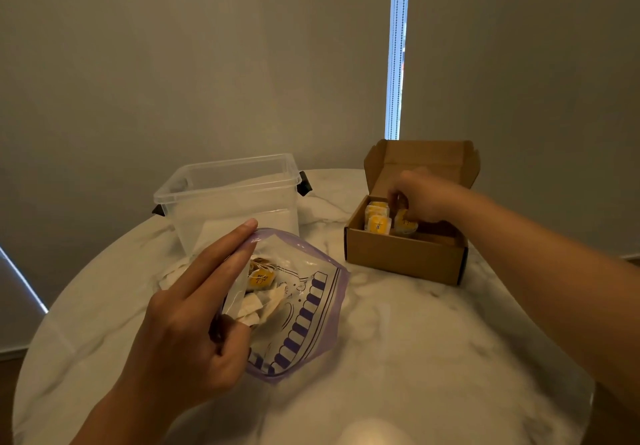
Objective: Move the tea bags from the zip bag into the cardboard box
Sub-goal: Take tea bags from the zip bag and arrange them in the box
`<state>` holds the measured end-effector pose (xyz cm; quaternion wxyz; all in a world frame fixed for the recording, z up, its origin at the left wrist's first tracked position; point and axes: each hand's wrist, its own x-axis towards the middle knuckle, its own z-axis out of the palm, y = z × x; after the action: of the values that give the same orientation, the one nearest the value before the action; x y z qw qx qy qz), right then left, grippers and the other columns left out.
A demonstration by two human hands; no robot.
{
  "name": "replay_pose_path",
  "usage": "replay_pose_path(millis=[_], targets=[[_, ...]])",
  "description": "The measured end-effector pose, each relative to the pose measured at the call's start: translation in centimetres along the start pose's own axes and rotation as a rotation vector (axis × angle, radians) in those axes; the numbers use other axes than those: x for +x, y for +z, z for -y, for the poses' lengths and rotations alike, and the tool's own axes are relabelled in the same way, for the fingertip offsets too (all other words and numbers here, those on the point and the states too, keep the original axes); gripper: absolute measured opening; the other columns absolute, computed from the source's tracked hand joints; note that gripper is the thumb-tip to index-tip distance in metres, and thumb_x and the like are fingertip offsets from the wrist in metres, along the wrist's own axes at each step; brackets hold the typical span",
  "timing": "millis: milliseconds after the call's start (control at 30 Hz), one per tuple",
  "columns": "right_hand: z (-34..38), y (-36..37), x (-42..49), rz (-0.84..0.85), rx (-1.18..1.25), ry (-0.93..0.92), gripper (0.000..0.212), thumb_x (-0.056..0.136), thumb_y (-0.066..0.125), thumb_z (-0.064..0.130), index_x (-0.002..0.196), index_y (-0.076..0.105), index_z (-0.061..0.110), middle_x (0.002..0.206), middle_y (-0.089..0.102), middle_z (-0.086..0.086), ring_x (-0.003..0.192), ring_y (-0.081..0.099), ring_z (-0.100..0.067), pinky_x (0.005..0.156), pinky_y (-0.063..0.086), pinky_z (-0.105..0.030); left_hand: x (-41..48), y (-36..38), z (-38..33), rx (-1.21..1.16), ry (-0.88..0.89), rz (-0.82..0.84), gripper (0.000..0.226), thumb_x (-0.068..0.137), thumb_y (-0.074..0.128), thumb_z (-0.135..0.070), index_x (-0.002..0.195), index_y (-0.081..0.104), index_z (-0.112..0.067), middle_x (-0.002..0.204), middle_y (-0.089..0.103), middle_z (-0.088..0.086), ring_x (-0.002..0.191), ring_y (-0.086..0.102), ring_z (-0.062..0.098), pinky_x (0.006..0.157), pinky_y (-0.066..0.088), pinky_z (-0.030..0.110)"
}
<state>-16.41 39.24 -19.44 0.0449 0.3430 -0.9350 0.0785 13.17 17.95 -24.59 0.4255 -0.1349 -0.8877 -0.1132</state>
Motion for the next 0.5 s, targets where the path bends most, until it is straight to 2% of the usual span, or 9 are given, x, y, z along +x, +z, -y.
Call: replay_pose_path(millis=[67, 167, 333, 433, 500], targets=[[0.1, 0.3, 0.5, -0.02, 0.005, 0.014, 0.032, 0.082, 0.066, -0.005, 0.107, 0.066, 0.015, 0.096, 0.051, 0.0, 0.083, 0.056, -0.017, 0.062, 0.048, -0.024, 0.0, 0.0, 0.1, -0.005, -0.001, -0.009, 0.06, 0.08, 0.044, -0.018, 0.138, 0.051, -0.004, 0.151, 0.046, -0.002, 0.083, 0.067, 0.012, 0.045, 0.049, 0.019], [0.3, 0.6, 1.2, -0.05, -0.01, 0.029, 0.029, 0.083, 0.066, -0.004, 0.106, 0.064, 0.015, 0.098, 0.052, -0.002, 0.085, 0.056, -0.019, 0.06, 0.045, -0.022, -0.1, 0.0, 0.2, -0.014, 0.004, -0.021, 0.06, 0.08, 0.046, -0.018, 0.139, 0.049, -0.007, 0.152, 0.045, -0.003, 0.097, 0.063, 0.009, 0.048, 0.054, 0.022], [0.7, 1.2, 1.6, -0.124, -0.145, 0.016, 0.019, 0.085, 0.066, 0.002, 0.098, 0.061, 0.015, 0.095, 0.058, -0.005, 0.08, 0.057, -0.02, 0.072, 0.055, -0.033, -0.2, 0.1, 0.2, -0.015, 0.0, -0.017, 0.061, 0.079, 0.046, -0.017, 0.139, 0.049, -0.008, 0.153, 0.043, -0.008, 0.081, 0.063, 0.008, 0.047, 0.05, 0.018], [1.1, 1.2, 1.5, -0.171, -0.272, -0.002, 0.015, 0.086, 0.066, 0.002, 0.088, 0.058, 0.013, 0.086, 0.054, -0.005, 0.075, 0.055, -0.018, 0.068, 0.053, -0.031, -0.1, 0.0, 0.1, -0.02, 0.004, -0.023, 0.06, 0.079, 0.045, -0.016, 0.139, 0.049, -0.006, 0.152, 0.045, -0.005, 0.088, 0.064, 0.014, 0.047, 0.053, 0.025], [1.2, 1.1, 1.4, -0.186, -0.309, 0.01, 0.015, 0.087, 0.065, 0.001, 0.086, 0.055, 0.012, 0.085, 0.051, -0.005, 0.074, 0.053, -0.018, 0.063, 0.047, -0.029, -0.1, 0.0, 0.1, -0.016, 0.011, -0.029, 0.06, 0.08, 0.045, -0.016, 0.139, 0.049, -0.006, 0.152, 0.045, -0.004, 0.088, 0.063, 0.011, 0.046, 0.053, 0.025]])
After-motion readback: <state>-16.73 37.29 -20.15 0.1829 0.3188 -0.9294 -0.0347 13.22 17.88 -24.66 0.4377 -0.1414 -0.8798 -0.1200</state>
